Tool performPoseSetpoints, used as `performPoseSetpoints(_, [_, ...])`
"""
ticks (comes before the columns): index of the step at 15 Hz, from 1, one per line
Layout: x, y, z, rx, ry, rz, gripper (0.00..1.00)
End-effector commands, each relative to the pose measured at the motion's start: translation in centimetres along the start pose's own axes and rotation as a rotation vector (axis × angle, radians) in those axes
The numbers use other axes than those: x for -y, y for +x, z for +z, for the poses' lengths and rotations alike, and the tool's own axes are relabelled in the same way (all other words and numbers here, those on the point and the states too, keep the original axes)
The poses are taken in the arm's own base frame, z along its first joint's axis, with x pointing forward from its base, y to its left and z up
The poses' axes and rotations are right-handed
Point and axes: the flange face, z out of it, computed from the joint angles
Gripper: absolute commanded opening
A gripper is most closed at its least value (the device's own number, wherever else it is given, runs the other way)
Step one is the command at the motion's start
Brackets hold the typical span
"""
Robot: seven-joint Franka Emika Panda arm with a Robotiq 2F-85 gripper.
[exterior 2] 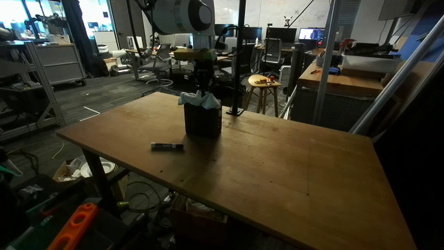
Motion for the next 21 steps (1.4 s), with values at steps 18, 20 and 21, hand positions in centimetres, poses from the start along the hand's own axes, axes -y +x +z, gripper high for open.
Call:
performPoseSetpoints(18, [0.2, 1.1, 5.1, 0.015, 0.152, -0.032, 0.03])
performPoseSetpoints(20, [0.8, 1.4, 6.1, 0.032, 0.165, -0.07, 0.03])
performPoseSetpoints(21, [1.2, 1.5, 6.7, 0.044, 0.173, -0.088, 0.04])
